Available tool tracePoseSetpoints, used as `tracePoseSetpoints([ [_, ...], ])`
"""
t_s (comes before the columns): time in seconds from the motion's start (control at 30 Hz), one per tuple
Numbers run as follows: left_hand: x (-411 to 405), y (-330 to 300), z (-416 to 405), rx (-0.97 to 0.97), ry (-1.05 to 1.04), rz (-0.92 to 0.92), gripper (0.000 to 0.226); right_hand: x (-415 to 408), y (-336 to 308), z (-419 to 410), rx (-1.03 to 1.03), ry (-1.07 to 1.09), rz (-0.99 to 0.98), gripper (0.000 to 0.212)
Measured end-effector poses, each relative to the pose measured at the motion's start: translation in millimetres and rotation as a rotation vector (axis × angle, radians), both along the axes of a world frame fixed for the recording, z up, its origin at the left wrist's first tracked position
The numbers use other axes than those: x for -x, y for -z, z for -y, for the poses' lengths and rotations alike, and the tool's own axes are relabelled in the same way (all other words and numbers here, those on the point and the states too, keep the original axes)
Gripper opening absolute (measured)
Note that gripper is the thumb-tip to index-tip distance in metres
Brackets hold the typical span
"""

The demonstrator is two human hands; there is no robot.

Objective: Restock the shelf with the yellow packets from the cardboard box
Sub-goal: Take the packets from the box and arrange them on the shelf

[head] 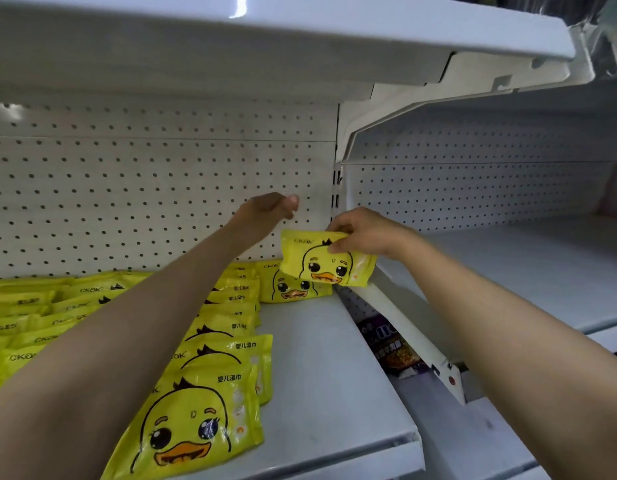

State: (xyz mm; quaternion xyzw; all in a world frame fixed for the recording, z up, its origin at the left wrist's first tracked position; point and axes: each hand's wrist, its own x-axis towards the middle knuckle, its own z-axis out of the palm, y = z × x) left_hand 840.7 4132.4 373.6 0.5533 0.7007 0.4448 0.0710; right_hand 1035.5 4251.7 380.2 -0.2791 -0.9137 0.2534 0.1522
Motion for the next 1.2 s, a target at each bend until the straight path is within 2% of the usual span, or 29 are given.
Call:
tracePoseSetpoints([
  [0.07,-5,2,9,0.120,0.074,-0.090,0.036,14,4,-1,-0.055,-0.050,0.090,0.027],
  [0.13,-8,9,8,0.235,0.075,-0.198,0.042,26,9,-1,-0.077,-0.085,0.143,0.031],
  [0.2,-4,19,2,0.349,0.002,-0.311,0.042,36,17,-3,-0.073,-0.108,0.183,0.034],
  [0.27,4,31,-3,0.414,-0.071,-0.426,0.033,44,29,-7,-0.045,-0.102,0.192,0.037],
  [0.43,11,47,-5,0.430,-0.148,-0.482,0.026,58,53,-12,0.018,-0.052,0.125,0.037],
  [0.7,14,58,-12,0.489,-0.238,-0.647,0.026,72,77,-14,-0.089,0.056,0.019,0.036],
  [0.87,21,66,-17,0.502,-0.265,-0.646,0.024,77,89,-15,-0.179,0.088,-0.004,0.037],
  [1.07,18,70,-17,0.513,-0.312,-0.714,0.036,75,95,-12,-0.374,0.007,0.196,0.082],
  [1.2,16,70,-16,0.515,-0.313,-0.709,0.038,76,102,-9,-0.457,0.008,0.246,0.090],
])
